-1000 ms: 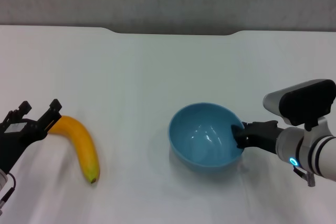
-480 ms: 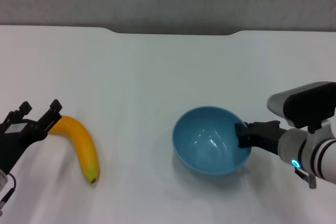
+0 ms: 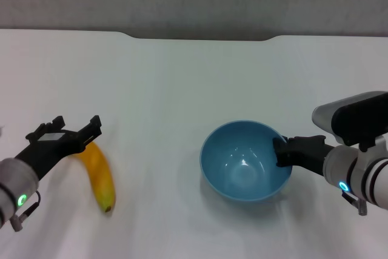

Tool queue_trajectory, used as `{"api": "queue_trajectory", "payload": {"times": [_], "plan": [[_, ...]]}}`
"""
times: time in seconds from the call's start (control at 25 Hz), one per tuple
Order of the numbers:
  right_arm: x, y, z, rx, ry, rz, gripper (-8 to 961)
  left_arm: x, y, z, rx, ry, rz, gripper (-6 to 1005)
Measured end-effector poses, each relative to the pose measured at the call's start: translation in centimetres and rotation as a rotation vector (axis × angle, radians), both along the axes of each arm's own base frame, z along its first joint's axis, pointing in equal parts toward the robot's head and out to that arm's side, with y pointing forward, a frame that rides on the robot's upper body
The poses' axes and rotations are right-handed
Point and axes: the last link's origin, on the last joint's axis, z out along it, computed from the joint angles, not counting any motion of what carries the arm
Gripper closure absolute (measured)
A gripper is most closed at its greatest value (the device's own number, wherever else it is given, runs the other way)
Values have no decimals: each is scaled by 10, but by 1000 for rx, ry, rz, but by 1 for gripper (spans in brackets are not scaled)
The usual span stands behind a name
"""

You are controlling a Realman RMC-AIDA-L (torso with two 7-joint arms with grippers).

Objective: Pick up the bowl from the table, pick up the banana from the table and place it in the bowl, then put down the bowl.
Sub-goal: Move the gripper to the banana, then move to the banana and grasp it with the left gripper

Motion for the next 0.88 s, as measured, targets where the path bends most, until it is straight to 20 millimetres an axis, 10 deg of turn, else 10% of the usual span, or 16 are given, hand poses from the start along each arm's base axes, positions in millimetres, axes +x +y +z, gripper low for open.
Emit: {"api": "queue_trajectory", "payload": {"times": [0.88], "plan": [[-3, 4, 4, 11, 0, 10, 907, 53, 21, -21, -134, 80, 375, 117]]}}
